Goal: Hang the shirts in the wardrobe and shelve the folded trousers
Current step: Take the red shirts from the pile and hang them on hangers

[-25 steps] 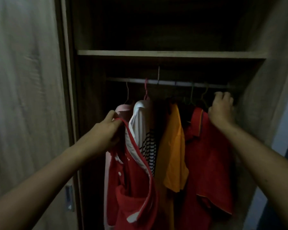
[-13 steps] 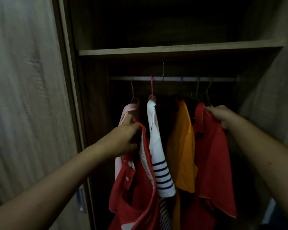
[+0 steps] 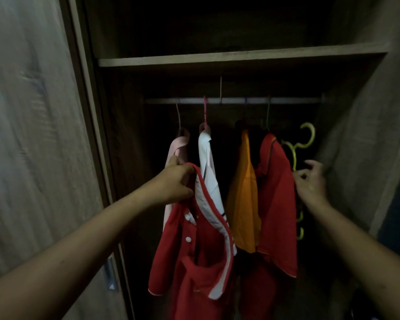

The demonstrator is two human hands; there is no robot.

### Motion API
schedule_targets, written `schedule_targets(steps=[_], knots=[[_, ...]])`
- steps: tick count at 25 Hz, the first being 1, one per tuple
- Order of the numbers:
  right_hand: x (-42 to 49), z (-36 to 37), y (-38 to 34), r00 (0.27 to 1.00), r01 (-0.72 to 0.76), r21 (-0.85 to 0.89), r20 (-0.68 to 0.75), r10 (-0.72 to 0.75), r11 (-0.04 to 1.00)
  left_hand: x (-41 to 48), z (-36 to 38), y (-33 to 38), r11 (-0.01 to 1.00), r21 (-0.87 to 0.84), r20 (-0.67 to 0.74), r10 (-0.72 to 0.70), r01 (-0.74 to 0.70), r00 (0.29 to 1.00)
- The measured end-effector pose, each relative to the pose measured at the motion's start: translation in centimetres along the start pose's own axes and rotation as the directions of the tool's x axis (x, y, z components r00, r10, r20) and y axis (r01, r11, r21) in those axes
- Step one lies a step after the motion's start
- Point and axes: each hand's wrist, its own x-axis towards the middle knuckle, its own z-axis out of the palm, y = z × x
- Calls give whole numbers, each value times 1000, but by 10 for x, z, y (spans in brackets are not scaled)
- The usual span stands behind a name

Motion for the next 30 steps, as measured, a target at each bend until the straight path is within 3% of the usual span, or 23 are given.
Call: schedule_targets(steps=[2,3,7,10,14,16,20,23,26,30], knots=[[-9,-8,3,987,-161,7,6,161,987,5,5,1,999,-23,14,-36,37,999],[-14,-12,5,986,-165,-15,-20,164,986,6,7,2,997,-46,13,-64,64,998],[-58,-32,6,976,111,16,-191,-106,994,11,12,2,979,-171,76,-98,110,992],[-97,-45,-23,967,217,289,-197,-163,932,12,17,0,956,-270,131,-85,118,988],[-133,-30,-79,980,170,692,-41,-196,702,8,20,5,917,-375,185,-70,136,980],[-142,-6,-87,972,131,769,23,-233,626,1,17,11,892,-434,233,-24,126,972],[-156,40,-53,935,220,488,143,-326,845,-11,-5,11,798,-592,261,56,114,964],[-155,45,-6,885,322,219,276,-375,921,-16,-27,-12,789,-601,187,-15,127,982],[-136,29,7,806,404,54,450,-384,913,-16,-30,-50,855,-479,187,-122,199,975],[-109,11,-2,614,569,-4,667,-422,822,-14,-24,-84,908,-357,207,-153,220,966]])
